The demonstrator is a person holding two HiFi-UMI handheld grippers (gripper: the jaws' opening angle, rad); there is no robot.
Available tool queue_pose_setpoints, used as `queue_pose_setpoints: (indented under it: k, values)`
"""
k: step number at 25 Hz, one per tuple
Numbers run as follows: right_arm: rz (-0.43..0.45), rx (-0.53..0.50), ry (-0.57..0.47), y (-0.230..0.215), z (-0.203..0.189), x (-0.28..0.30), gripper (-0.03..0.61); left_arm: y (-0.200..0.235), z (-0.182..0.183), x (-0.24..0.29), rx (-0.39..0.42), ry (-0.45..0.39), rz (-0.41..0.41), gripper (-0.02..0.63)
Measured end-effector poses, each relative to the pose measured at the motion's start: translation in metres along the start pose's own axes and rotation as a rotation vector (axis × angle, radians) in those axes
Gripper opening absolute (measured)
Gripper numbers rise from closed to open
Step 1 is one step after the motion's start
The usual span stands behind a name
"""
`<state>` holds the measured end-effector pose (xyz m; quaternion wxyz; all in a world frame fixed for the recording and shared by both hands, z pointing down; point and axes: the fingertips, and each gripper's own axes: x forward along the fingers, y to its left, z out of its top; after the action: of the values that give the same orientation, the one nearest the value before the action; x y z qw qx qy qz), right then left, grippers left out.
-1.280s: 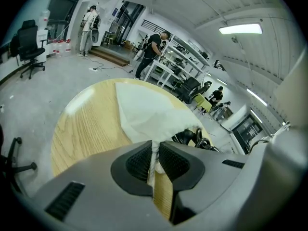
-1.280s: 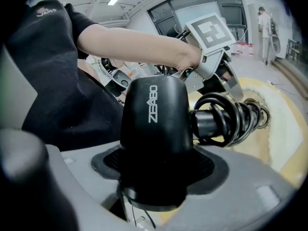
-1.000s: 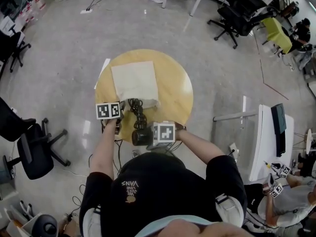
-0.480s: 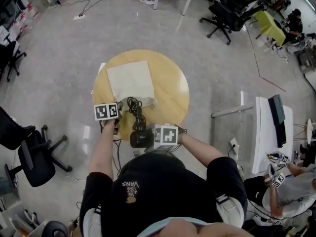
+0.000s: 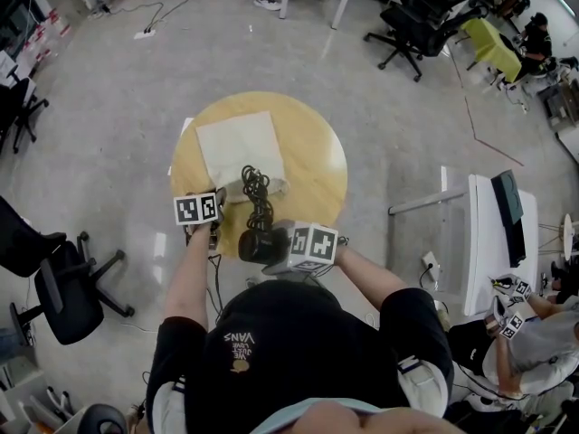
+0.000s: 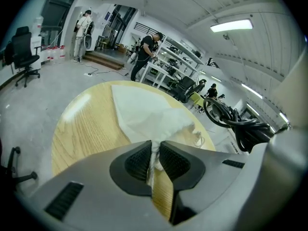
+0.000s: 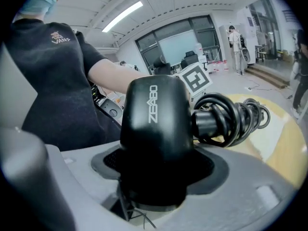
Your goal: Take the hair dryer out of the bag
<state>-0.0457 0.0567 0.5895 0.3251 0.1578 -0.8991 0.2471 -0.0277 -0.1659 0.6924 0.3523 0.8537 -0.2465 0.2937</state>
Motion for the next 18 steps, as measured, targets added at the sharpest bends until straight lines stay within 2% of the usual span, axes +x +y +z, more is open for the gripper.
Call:
queue_pose_setpoints:
  k: [9,18]
  values:
    - [-0.046,0.023,-0.083,-0.013,0.02,-0.008,0.351,-0.011,0.0,-0.013,0.076,-0.027,-0.041,0.077]
    - [-0.056,0.033,-0.151,-0.018,0.038,-0.013,0.351,-0.023,-0.008,-0.031,0.104,-0.052,-0.07,0.101]
